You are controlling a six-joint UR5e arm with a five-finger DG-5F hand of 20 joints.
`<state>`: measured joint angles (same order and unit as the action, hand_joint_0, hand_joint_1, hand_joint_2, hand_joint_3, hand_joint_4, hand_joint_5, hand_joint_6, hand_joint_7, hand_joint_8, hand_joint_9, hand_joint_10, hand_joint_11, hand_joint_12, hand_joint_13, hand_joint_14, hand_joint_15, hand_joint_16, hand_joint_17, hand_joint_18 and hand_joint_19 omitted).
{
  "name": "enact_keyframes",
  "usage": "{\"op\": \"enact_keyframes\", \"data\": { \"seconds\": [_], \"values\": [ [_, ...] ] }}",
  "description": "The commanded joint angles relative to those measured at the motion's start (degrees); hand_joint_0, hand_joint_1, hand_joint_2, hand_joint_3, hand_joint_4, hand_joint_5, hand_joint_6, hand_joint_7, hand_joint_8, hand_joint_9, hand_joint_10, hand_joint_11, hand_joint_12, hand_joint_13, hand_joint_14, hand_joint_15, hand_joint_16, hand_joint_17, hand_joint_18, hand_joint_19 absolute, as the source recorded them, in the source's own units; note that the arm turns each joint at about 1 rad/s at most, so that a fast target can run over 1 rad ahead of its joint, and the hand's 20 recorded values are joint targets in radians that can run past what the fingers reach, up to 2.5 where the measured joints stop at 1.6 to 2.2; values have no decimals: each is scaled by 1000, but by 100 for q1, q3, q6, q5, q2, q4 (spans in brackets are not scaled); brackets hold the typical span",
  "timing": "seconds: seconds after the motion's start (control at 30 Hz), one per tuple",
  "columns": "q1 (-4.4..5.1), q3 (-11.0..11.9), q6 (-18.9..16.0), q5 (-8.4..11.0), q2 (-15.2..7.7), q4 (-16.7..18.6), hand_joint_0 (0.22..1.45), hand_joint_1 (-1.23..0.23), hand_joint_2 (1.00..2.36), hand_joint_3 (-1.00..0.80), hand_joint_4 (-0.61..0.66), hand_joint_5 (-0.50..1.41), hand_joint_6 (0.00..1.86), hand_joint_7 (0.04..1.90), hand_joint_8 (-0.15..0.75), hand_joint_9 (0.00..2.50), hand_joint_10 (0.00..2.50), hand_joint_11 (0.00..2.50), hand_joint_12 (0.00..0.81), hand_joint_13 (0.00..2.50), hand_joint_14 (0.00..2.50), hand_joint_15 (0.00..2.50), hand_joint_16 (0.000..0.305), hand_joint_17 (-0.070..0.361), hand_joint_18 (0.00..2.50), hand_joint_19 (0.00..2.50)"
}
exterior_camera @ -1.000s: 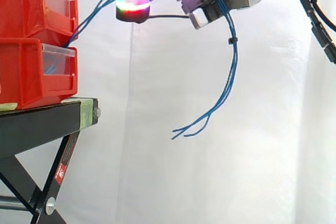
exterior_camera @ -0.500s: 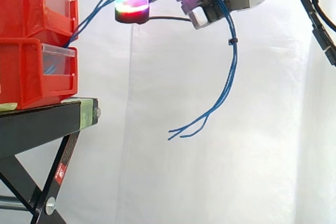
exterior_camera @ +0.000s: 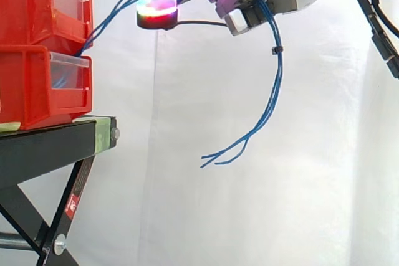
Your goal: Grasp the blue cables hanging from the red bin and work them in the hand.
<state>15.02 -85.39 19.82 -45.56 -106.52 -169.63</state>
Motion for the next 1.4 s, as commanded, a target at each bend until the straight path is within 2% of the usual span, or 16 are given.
{"op": "enact_keyframes", "data": {
  "seconds": [0.0, 0.13, 0.47, 0.67, 0.8, 0.93, 1.27, 1.37],
  "values": [
    [1, -4, 4, -6, -1, 0, 861, -735, 1009, -782, 286, 249, 34, 1320, 486, 1061, 2500, 2500, 718, 1729, 2500, 1878, 221, 166, 2190, 561],
    [10, -4, 31, -49, -1, -79, 855, -730, 1008, -822, 280, 254, 76, 1313, 486, 1061, 2500, 2500, 718, 1729, 2500, 1878, 221, 166, 2190, 561],
    [19, -4, 48, -111, -1, -299, 844, -723, 1006, -850, 270, 325, 4, 1332, 486, 1061, 2500, 2500, 718, 1729, 2500, 1878, 221, 166, 2190, 561],
    [19, -4, 48, -111, 8, -316, 875, -706, 1007, -838, 267, 354, 160, 1281, 486, 1061, 2500, 2500, 718, 1729, 2500, 1878, 221, 166, 2190, 561],
    [19, 5, 48, -111, -1, -316, 906, -693, 1011, -750, 256, 401, 126, 1298, 486, 1061, 2500, 2500, 718, 1729, 2500, 1878, 221, 166, 2190, 561],
    [19, -4, 57, -111, -1, -316, 919, -681, 1016, -647, 267, 442, 0, 1359, 486, 1061, 2500, 2500, 718, 1729, 2500, 1878, 221, 166, 2190, 561],
    [19, -4, 74, -111, -1, -299, 956, -649, 1024, -348, 305, 377, 12, 1226, 486, 1061, 2500, 2500, 718, 1729, 2500, 1878, 221, 166, 2190, 561],
    [19, -4, 74, -93, -1, -290, 961, -638, 1025, -176, 302, 368, 12, 1222, 486, 1061, 2500, 2500, 718, 1729, 2500, 1878, 221, 166, 2190, 561]
  ]
}}
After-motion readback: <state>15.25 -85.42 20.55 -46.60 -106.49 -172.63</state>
